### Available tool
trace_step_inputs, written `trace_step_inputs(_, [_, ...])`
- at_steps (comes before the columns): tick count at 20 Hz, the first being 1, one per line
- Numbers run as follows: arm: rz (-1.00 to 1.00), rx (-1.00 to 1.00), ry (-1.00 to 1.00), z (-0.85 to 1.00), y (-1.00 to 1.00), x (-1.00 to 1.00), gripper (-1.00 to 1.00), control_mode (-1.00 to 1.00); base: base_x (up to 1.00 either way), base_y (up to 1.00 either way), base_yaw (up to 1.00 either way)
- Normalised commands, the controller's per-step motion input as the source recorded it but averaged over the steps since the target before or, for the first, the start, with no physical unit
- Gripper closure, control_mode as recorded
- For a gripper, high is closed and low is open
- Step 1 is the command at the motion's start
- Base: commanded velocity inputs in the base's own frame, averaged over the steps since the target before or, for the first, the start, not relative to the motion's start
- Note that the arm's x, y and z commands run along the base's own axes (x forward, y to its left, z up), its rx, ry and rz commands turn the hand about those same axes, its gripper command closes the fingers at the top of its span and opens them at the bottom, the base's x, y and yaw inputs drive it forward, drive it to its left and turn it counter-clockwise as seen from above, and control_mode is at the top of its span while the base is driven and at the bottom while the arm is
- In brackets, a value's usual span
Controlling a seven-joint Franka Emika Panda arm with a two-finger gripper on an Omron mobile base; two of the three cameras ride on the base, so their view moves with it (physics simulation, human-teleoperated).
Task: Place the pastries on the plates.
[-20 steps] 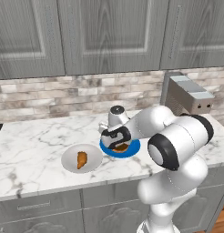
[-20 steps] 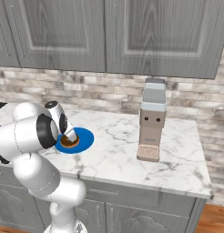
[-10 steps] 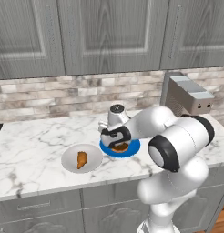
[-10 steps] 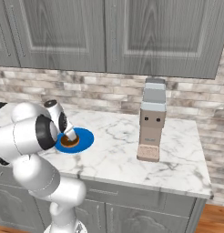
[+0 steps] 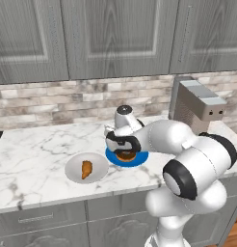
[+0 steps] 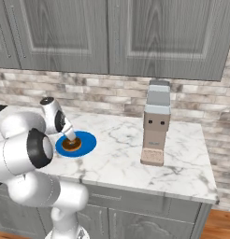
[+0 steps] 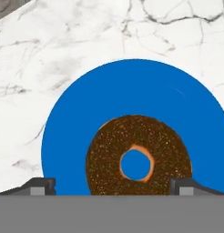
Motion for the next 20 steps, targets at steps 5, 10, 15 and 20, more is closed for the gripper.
trace_step_inputs(5, [0.14, -0.04, 0.00, 0.20, -0.03, -0.14, -1.00, -1.00, 0.00, 0.00, 0.00])
trace_step_inputs(10, [0.26, 0.00, 0.00, 0.37, -0.02, -0.18, -1.00, -1.00, 0.00, 0.00, 0.00])
trace_step_inputs(15, [0.20, -0.08, 0.00, 0.14, 0.00, -0.19, -1.00, -1.00, 0.00, 0.00, 0.00])
trace_step_inputs(20, [0.17, -0.14, -0.05, 0.00, -0.17, -0.37, -1.00, -1.00, 0.00, 0.00, 0.00])
